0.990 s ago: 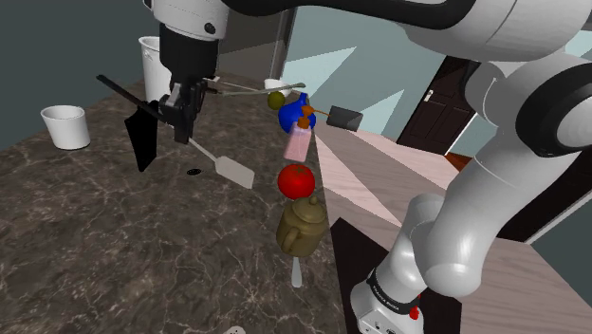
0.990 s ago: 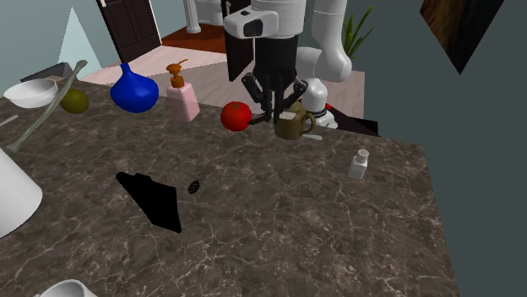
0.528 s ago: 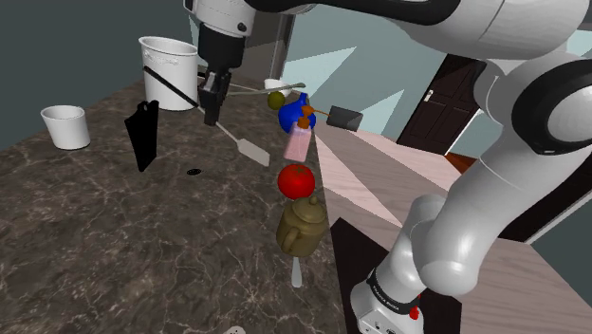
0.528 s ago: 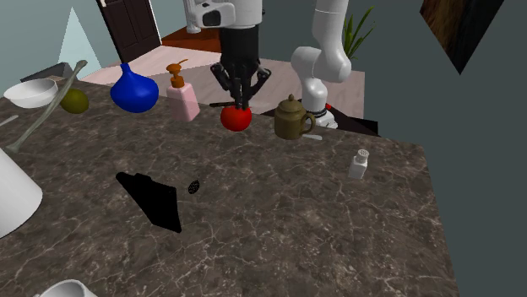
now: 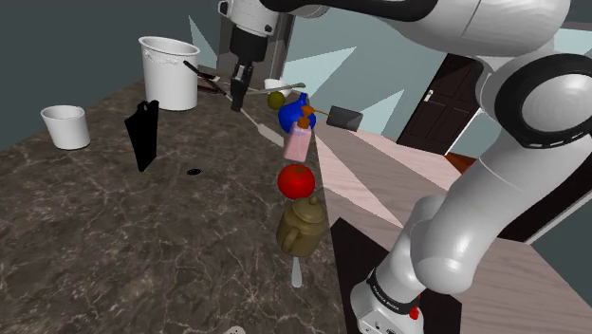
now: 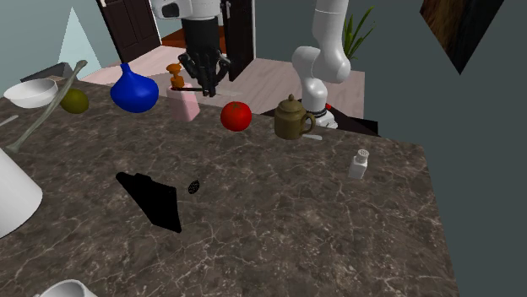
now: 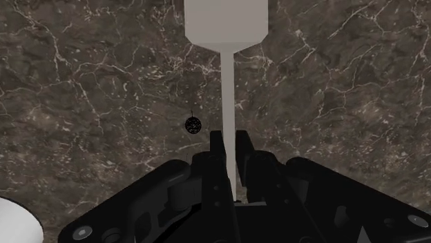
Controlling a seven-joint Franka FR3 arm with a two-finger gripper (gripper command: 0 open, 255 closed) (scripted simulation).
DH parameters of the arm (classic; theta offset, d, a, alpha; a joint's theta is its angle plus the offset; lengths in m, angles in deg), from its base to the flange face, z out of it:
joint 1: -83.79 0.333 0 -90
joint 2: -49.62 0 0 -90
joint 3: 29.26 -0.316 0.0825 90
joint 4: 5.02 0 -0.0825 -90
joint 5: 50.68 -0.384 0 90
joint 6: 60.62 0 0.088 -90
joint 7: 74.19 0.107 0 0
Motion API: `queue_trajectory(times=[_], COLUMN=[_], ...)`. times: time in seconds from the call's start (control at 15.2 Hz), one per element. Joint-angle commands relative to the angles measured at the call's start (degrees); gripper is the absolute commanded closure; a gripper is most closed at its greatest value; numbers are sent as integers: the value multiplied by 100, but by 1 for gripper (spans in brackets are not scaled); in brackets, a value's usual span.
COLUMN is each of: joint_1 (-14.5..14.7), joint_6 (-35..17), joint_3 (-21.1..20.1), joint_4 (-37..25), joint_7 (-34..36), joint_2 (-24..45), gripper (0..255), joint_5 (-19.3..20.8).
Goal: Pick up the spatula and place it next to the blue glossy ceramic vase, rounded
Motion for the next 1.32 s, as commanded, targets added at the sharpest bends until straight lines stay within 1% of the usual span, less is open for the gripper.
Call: queue_trajectory(times=[0.0, 0.33, 0.59, 0.86, 1.12, 1.25], joint_1=[-119, -434, -701, -987, -1298, -1292], joint_6=[58, 136, 235, 380, 584, 412], joint_3=[143, 498, 760, 1000, 1197, 1190], joint_4=[-134, -470, -876, -1422, -2107, -1893], joint_7=[-273, -944, -1474, -1994, -2476, -2479], joint_2=[86, 366, 696, 1125, 1642, 1599], gripper=[255, 255, 255, 255, 255, 255], joint_5=[-3, -35, -95, -194, -333, -324])
